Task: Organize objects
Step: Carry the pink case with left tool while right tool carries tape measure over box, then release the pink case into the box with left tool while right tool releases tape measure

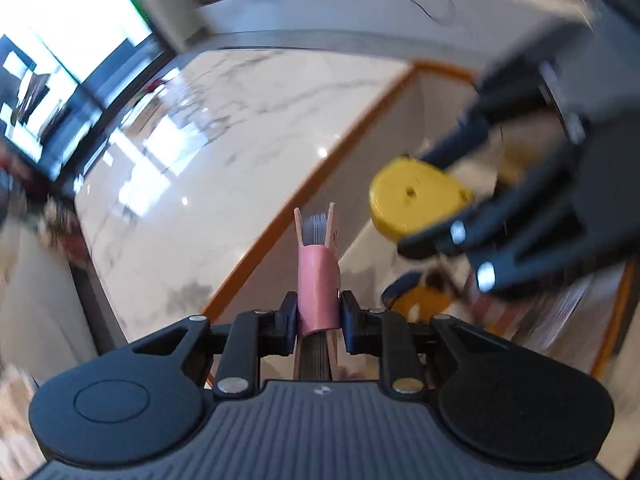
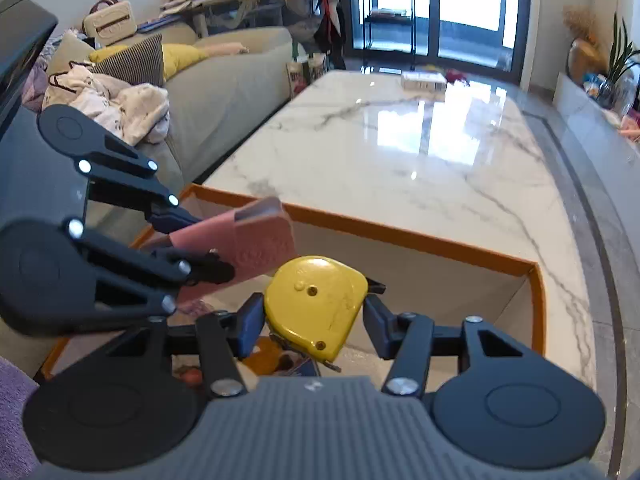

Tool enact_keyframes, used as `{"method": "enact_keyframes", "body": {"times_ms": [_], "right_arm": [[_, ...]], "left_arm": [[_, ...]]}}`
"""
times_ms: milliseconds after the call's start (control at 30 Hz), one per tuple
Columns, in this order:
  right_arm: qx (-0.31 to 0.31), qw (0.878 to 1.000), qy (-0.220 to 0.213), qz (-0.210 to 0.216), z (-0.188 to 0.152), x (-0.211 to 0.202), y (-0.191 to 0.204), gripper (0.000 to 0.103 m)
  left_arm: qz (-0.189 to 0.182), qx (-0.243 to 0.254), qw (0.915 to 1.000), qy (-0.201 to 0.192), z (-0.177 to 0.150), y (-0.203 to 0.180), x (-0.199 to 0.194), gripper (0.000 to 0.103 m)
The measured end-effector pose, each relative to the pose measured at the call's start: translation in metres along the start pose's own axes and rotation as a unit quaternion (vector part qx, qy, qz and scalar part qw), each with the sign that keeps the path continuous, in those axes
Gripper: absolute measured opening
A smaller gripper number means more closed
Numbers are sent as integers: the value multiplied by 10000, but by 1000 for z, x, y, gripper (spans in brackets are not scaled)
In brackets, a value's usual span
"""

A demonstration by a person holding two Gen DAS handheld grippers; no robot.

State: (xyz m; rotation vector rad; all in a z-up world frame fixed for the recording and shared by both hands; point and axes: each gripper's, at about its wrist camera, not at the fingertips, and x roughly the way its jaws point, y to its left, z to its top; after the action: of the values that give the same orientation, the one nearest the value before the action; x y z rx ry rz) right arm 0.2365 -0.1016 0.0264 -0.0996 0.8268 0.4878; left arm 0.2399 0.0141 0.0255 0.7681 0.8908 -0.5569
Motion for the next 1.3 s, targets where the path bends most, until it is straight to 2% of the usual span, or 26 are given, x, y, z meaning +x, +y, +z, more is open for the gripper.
{"method": "enact_keyframes", "body": {"times_ms": [133, 300, 367, 600, 633, 667, 700, 800, 900, 1033, 1200, 1300], "right_arm": [[144, 9996, 248, 51, 5, 19, -10, 55], [546, 9970, 516, 194, 9, 40, -19, 55], [627, 9959, 621, 214, 9, 48, -21, 55], [806, 9924, 927, 106, 10, 71, -25, 56], [812, 9920, 962, 92, 10, 73, -25, 56], [829, 9916, 991, 82, 9, 75, -25, 56], [865, 9909, 1025, 84, 8, 77, -26, 56], [1024, 9885, 1110, 105, 6, 80, -29, 56], [1069, 9876, 1152, 40, 5, 81, -31, 56], [1213, 9848, 1237, 69, 5, 84, -33, 56], [1287, 9819, 1372, -210, 5, 93, -33, 56], [1364, 9794, 1478, -202, 7, 102, -32, 56]], "left_arm": [[136, 744, 9969, 207, -5, -13, 23, 25], [579, 1820, 9804, 479, -17, -34, 51, 26], [575, 1951, 9780, 473, -20, -37, 58, 27], [487, 1630, 9844, 456, -23, -28, 68, 35], [494, 1558, 9857, 416, -23, -26, 66, 43], [526, 1461, 9873, 336, -24, -25, 64, 60], [535, 1367, 9889, 224, -24, -21, 60, 63], [343, 1119, 9931, 8, -25, -17, 48, 64], [329, 887, 9953, -190, -26, -16, 33, 64], [133, 216, 9989, -386, -30, -8, 12, 64], [125, -647, 9974, -274, -39, 2, 2, 64], [176, -1023, 9946, -94, -41, 8, 4, 64]]}}
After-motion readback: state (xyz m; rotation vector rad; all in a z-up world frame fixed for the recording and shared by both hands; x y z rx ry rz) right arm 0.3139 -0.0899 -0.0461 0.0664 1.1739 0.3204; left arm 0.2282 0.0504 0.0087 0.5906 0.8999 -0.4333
